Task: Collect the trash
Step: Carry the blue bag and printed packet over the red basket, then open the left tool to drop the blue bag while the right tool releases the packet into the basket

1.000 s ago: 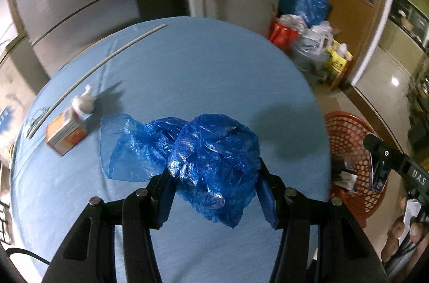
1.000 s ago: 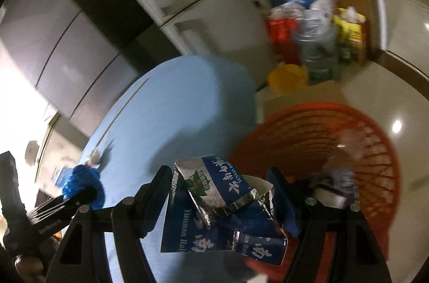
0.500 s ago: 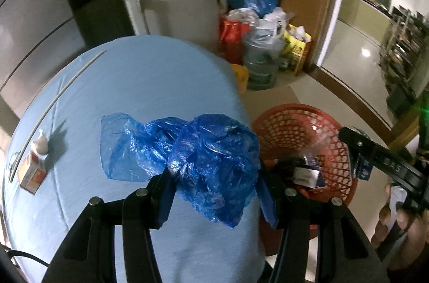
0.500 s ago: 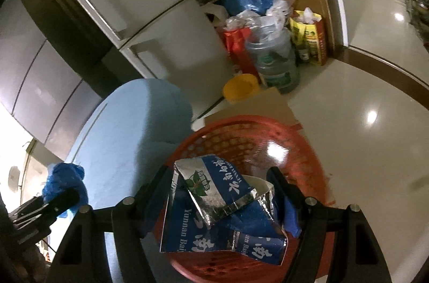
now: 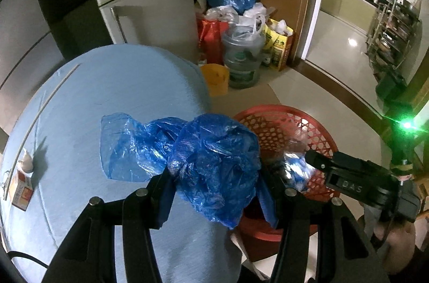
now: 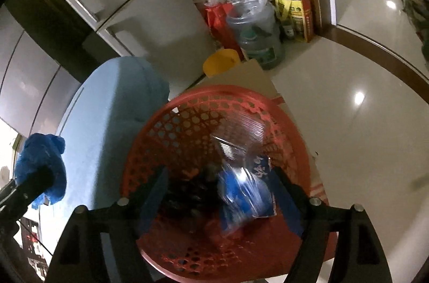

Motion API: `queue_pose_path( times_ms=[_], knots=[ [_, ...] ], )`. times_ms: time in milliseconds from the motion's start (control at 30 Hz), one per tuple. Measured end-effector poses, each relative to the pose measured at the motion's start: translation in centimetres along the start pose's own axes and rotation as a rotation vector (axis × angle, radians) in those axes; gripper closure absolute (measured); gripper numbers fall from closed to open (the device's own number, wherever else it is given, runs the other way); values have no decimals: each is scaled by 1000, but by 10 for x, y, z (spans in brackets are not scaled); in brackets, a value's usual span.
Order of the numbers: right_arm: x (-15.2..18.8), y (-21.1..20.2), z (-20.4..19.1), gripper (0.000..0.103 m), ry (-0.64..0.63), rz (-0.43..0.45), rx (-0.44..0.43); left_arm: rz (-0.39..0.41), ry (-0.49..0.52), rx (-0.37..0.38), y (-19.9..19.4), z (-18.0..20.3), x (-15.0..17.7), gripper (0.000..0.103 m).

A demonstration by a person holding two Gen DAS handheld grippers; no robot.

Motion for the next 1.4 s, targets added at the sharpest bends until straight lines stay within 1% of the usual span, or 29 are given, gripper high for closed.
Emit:
queue_pose_path(
  times_ms=[133,333,467,500,633,700,867,967,1033,1167,1400],
  knots=[
    [-9,-19,11,21,45,64,-2,-25,0,52,7,14,-2,47],
    [-23,-43,23,21,79,144,10,-38,59,120,16,53,-8,46],
    [-27,-54,27,21,98,172,16,-81,90,187,27,80,-8,37],
    [-27,-57,28,21,101,177,18,-99,91,191,31,84,-6,34],
    [-30,-65,32,21,108,192,28,-130,60,184,38,80,-3,31],
    [-30,-65,32,21,116,191,28,-133,43,169,38,72,-3,28],
    [-32,-59,15,21,93,178,12,-137,-10,140,34,47,-1,27],
    [-31,-52,-5,21,55,164,-5,-123,-26,108,32,27,1,27],
    [-29,-47,-19,21,32,149,-19,-112,-36,72,29,11,4,27],
    [-19,-33,-49,21,-23,114,-43,-90,-72,20,22,-23,13,27],
    [5,-9,-112,21,-127,49,-98,-101,-201,-44,16,-91,43,27]
  ],
)
Point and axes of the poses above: each gripper's, at about its wrist camera, not at the fingertips, and y roughly the way its jaws point, z to its right, x to its underside, the point moved 10 cm from there along y, roughly the way its jaws point, and after that the axes turned 8 degrees about -x, right-handed, at the moved point
